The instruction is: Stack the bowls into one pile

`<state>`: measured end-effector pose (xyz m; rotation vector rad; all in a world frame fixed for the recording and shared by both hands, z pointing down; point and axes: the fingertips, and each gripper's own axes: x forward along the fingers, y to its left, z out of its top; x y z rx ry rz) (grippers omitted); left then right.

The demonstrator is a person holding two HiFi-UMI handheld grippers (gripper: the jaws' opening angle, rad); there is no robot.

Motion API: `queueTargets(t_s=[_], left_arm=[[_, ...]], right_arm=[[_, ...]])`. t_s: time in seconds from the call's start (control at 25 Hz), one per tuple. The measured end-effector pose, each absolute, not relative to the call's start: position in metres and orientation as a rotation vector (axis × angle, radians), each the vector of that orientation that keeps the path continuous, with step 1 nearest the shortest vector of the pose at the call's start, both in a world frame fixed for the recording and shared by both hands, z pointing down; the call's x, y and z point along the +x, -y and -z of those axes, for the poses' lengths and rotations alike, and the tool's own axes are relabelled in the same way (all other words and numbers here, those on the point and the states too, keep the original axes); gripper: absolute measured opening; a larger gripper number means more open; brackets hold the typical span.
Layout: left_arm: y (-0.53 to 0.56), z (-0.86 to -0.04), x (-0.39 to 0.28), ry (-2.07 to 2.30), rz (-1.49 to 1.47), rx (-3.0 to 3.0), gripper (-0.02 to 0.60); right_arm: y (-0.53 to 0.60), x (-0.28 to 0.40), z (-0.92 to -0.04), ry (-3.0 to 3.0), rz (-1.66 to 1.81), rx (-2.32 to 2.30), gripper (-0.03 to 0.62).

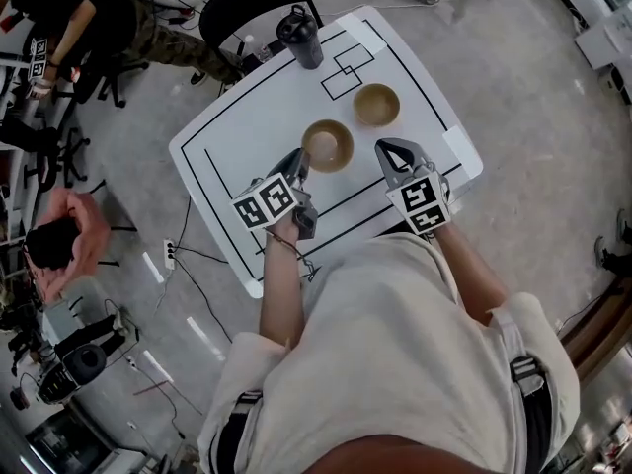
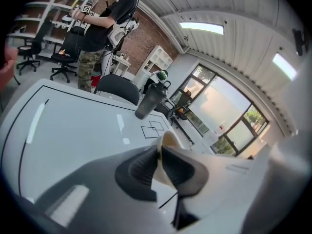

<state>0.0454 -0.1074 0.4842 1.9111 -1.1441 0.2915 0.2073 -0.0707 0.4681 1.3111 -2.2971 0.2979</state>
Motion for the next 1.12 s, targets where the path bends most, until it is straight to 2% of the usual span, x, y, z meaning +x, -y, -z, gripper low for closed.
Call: queueTargets(t_s=[0.52,1.12], left_arm=[[0.119,-0.498,0.105,1.115,-0.253,1.872,0.026],[0.141,-0.502,0.152,1.046,-0.239,1.895,0.026]], right_arm=[[0.086,0.266,-0.485,2.311,-0.297,1.294,-0.002],[0.091,0.300,-0.503,2.295,-0.338,1.320,-0.002]])
